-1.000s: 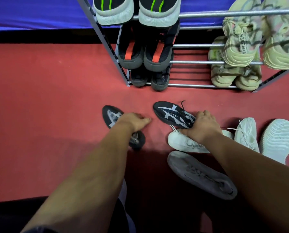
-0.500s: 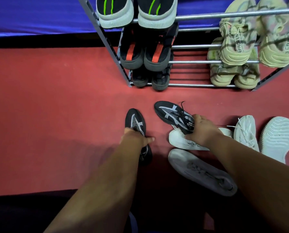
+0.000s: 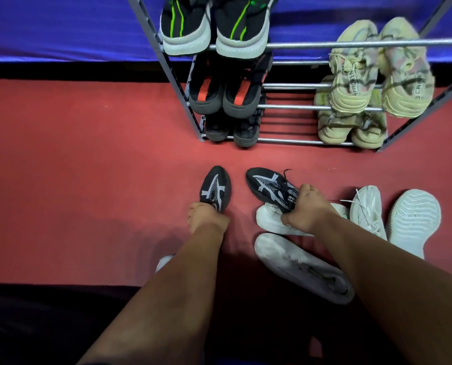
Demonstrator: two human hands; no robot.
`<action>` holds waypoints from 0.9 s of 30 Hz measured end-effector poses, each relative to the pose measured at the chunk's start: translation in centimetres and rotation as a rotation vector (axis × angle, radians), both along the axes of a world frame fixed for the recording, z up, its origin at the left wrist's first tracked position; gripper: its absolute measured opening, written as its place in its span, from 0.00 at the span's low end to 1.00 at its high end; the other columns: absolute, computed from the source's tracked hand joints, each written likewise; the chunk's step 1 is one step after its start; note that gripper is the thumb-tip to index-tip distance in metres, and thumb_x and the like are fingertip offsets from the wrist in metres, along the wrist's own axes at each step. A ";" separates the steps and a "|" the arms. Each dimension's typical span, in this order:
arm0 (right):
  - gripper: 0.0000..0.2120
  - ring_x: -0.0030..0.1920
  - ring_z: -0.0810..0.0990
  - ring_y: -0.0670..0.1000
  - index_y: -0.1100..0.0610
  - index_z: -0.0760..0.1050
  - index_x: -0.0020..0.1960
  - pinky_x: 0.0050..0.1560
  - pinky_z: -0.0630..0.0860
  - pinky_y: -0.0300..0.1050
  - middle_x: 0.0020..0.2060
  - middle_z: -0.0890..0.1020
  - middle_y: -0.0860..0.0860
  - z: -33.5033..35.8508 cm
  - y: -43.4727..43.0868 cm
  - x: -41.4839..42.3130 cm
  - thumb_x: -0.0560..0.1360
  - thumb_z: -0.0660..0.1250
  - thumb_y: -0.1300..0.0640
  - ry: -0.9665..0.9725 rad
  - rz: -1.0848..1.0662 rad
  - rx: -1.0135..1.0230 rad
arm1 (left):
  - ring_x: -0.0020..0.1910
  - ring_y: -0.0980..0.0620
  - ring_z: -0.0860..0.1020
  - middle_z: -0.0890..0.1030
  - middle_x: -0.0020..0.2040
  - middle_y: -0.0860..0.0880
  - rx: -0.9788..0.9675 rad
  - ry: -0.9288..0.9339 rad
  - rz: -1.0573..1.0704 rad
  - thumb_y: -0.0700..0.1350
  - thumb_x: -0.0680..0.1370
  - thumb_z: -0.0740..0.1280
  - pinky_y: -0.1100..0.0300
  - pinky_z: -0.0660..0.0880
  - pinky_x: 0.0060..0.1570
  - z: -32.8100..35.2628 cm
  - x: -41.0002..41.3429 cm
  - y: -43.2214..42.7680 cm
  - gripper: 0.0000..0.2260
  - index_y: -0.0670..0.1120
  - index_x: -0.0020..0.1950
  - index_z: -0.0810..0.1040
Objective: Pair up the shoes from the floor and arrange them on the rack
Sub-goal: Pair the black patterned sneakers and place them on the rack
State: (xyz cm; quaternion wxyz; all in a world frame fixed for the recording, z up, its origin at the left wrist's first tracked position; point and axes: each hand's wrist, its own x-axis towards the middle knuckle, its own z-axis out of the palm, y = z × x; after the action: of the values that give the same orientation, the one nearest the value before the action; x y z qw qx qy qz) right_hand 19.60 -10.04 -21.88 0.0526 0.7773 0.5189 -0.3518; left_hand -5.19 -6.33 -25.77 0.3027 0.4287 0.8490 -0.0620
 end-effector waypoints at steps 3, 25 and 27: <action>0.39 0.64 0.75 0.61 0.59 0.67 0.70 0.63 0.74 0.50 0.64 0.77 0.59 2.5 0.2 -0.2 0.67 0.76 0.42 -0.003 0.037 -0.018 | 0.63 0.40 0.80 0.78 0.63 0.42 0.074 -0.050 0.007 0.49 0.62 0.78 0.48 0.80 0.62 2.2 0.3 0.4 0.37 0.40 0.67 0.70; 0.22 0.38 0.80 0.54 0.58 0.81 0.37 0.41 0.81 0.45 0.35 0.82 0.54 34.1 -0.1 6.9 0.64 0.74 0.38 -0.222 0.090 0.284 | 0.42 0.44 0.80 0.83 0.44 0.45 0.301 -0.054 -0.739 0.57 0.64 0.82 0.58 0.73 0.41 37.2 10.3 4.0 0.19 0.45 0.42 0.81; 0.19 0.38 0.80 0.53 0.58 0.82 0.39 0.39 0.80 0.46 0.38 0.82 0.56 36.0 -0.8 7.9 0.65 0.75 0.41 -0.193 0.033 0.362 | 0.42 0.44 0.80 0.83 0.43 0.45 0.367 -0.082 -0.728 0.57 0.64 0.81 0.58 0.72 0.39 39.0 10.9 4.1 0.20 0.44 0.41 0.80</action>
State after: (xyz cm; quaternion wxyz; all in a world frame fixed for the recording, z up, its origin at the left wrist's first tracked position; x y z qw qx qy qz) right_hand 27.53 -10.87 14.15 -0.0329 0.7956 0.5788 -0.1759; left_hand 5.66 -2.20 13.19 0.2130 0.7502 0.6259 0.0048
